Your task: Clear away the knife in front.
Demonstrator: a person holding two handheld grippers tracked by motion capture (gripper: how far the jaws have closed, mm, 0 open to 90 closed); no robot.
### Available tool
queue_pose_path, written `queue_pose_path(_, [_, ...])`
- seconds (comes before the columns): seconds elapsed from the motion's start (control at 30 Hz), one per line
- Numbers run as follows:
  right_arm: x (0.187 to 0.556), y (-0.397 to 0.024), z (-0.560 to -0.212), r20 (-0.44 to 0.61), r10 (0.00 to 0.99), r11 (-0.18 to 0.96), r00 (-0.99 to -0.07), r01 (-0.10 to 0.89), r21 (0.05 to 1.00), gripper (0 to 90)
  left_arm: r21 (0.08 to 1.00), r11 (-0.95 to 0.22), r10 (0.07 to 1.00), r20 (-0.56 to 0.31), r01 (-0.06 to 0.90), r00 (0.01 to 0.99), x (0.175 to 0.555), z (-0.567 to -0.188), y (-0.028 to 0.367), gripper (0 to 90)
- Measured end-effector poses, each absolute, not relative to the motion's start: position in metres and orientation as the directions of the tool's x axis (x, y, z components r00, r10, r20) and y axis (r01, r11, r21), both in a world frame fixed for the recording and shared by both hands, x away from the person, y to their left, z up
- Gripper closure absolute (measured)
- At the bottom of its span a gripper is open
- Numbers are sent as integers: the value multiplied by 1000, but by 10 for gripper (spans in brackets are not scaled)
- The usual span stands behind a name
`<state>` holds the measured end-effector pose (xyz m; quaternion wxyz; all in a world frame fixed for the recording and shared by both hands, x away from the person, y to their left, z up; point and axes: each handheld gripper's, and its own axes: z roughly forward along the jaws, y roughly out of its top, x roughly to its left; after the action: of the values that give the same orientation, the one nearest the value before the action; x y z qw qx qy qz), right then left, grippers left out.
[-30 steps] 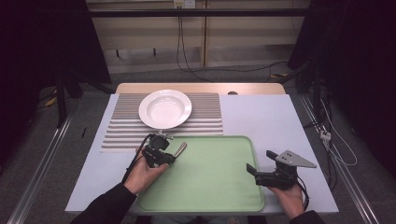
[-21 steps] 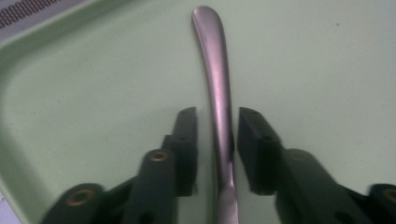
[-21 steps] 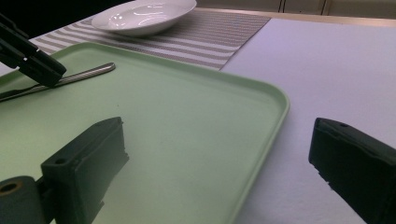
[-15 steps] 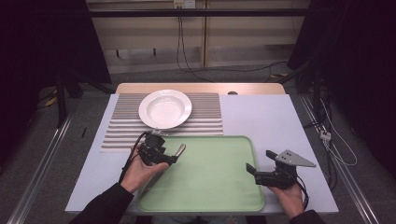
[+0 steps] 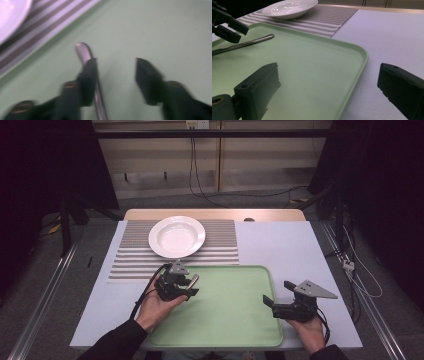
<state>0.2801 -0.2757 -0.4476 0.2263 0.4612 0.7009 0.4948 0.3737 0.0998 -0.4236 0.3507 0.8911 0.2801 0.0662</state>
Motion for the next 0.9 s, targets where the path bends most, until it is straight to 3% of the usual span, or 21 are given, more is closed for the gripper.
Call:
queue_pose_path(0.03, [280, -276, -448, 137, 871, 87, -472, 424, 901, 38, 656, -602, 544, -80, 455, 835, 374, -425, 99, 659])
queue_pose_path(0.1, [280, -275, -447, 137, 872, 87, -471, 423, 902, 38, 648, -606, 527, -107, 461, 843, 376, -429, 98, 846])
queue_pose_path(0.17, [280, -276, -447, 135, 873, 88, -469, 424, 902, 38, 632, -617, 533, -103, 469, 840, 377, -432, 96, 900])
queue_pose_path(0.6, [277, -277, -447, 135, 878, 84, -458, 426, 901, 38, 594, -658, 558, -29, 463, 830, 382, -441, 95, 900])
queue_pose_path(0.9, [277, -277, -447, 137, 877, 83, -460, 426, 901, 38, 590, -653, 564, -40, 475, 825, 383, -441, 97, 900])
